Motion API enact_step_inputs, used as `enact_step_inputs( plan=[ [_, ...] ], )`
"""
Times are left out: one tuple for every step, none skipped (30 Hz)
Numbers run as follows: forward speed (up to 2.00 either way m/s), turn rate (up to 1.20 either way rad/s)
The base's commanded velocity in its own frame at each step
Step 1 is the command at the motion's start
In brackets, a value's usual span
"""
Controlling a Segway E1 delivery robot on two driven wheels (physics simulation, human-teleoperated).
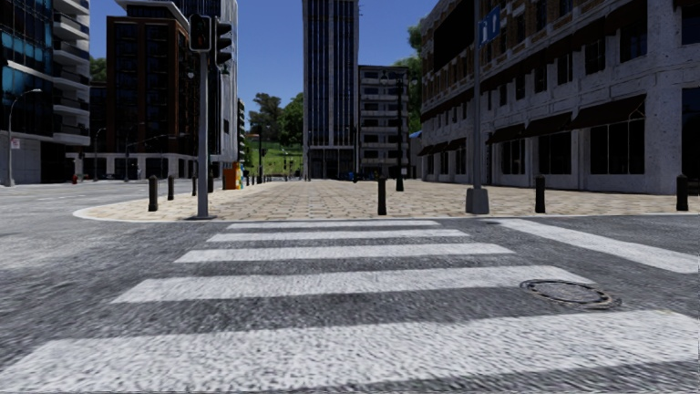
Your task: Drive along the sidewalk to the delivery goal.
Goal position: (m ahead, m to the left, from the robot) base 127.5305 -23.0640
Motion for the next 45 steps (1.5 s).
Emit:
enact_step_inputs(
  plan=[
    [2.0,0.19],
    [2.0,0.19],
    [2.0,0.12],
    [2.0,0.07],
    [2.0,0.06],
    [2.0,0.05],
    [2.0,0.05],
    [2.0,0.05],
    [2.0,0.05],
    [2.0,0.09],
    [2.0,0.34],
    [2.0,0.41],
    [2.0,0.43],
    [2.0,0.44],
    [2.0,0.44],
    [2.0,0.44],
    [2.0,0.44],
    [2.0,0.44],
    [2.0,0.44],
    [2.0,0.44],
    [2.0,0.38],
    [2.0,0.18],
    [2.0,0.05],
    [2.0,0.03],
    [2.0,0.03],
    [2.0,0.02],
    [2.0,0.0],
    [2.0,0.0],
    [2.0,0.0],
    [2.0,0.0],
    [2.0,0.0],
    [2.0,0.08],
    [2.0,0.08],
    [2.0,0.13],
    [2.0,0.22],
    [2.0,0.31],
    [2.0,0.33],
    [2.0,0.34],
    [2.0,0.34],
    [2.0,0.34],
    [2.0,0.32],
    [2.0,0.13],
    [2.0,0.01],
    [2.0,0.0],
    [2.0,0.0]
  ],
)
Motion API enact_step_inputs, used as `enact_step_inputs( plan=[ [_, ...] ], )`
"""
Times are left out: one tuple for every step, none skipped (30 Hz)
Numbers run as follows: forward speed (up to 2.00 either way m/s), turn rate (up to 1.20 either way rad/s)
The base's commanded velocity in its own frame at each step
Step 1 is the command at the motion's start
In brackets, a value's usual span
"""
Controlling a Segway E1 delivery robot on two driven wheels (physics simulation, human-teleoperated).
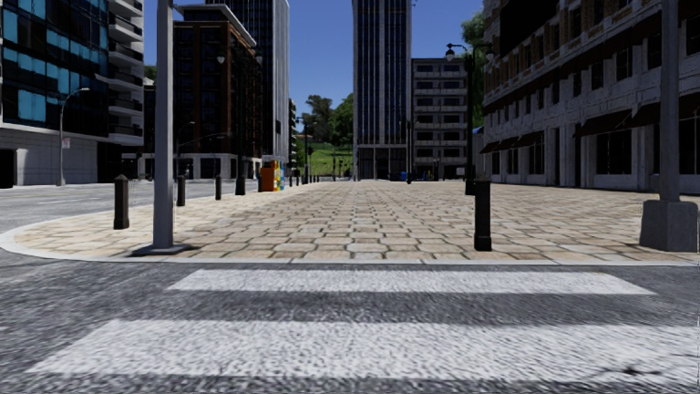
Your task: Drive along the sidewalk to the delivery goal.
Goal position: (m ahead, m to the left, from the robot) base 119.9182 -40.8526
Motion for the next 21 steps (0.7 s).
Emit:
enact_step_inputs(
  plan=[
    [2.0,0.0],
    [2.0,0.0],
    [2.0,0.0],
    [2.0,0.0],
    [2.0,0.0],
    [2.0,0.0],
    [2.0,0.0],
    [2.0,0.0],
    [2.0,0.0],
    [2.0,0.0],
    [2.0,0.0],
    [2.0,0.0],
    [2.0,0.0],
    [2.0,0.0],
    [2.0,0.0],
    [2.0,0.0],
    [2.0,0.0],
    [2.0,0.0],
    [2.0,0.0],
    [2.0,0.0],
    [2.0,0.0]
  ],
)
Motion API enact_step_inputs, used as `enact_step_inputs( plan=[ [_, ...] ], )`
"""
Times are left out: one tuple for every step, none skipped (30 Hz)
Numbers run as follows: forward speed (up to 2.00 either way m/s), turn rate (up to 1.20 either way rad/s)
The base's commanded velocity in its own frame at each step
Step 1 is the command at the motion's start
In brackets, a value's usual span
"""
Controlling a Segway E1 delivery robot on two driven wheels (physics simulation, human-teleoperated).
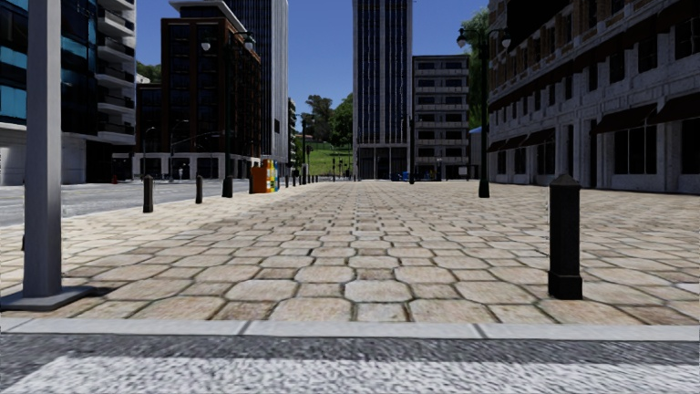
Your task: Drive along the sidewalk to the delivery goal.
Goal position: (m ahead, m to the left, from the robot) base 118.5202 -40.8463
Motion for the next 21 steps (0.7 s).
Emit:
enact_step_inputs(
  plan=[
    [2.0,0.0],
    [2.0,0.0],
    [2.0,0.0],
    [2.0,0.0],
    [2.0,0.0],
    [2.0,0.0],
    [2.0,0.0],
    [2.0,0.0],
    [2.0,0.0],
    [2.0,0.0],
    [2.0,0.0],
    [2.0,0.0],
    [2.0,-0.36],
    [2.0,-0.49],
    [2.0,-0.49],
    [2.0,-0.35],
    [2.0,-0.17],
    [2.0,-0.09],
    [2.0,-0.07],
    [2.0,-0.07],
    [2.0,-0.05]
  ],
)
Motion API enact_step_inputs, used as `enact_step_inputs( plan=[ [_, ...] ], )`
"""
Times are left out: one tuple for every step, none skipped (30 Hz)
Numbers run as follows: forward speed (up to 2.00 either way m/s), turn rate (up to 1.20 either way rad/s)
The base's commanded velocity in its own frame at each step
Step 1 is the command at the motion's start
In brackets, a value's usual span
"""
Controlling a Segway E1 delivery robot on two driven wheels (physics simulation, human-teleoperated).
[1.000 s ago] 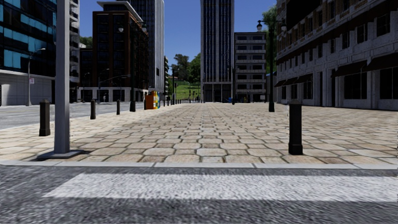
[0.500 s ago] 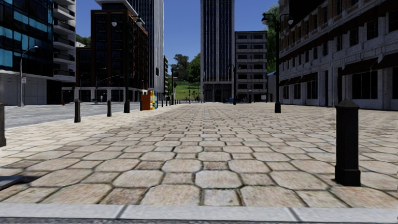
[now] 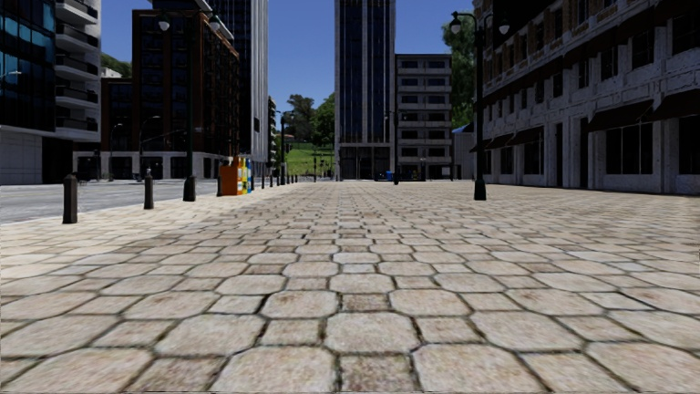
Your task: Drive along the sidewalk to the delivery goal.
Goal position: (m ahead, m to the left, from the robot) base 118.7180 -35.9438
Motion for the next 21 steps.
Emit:
enact_step_inputs(
  plan=[
    [2.0,-0.05],
    [2.0,-0.05],
    [2.0,-0.05],
    [2.0,-0.05],
    [2.0,-0.05],
    [2.0,-0.04],
    [2.0,-0.04],
    [2.0,0.0],
    [2.0,0.0],
    [2.0,0.0],
    [2.0,0.0],
    [2.0,0.0],
    [2.0,0.0],
    [2.0,0.0],
    [2.0,0.0],
    [2.0,0.0],
    [2.0,0.0],
    [2.0,0.0],
    [2.0,0.0],
    [2.0,0.0],
    [2.0,0.0]
  ],
)
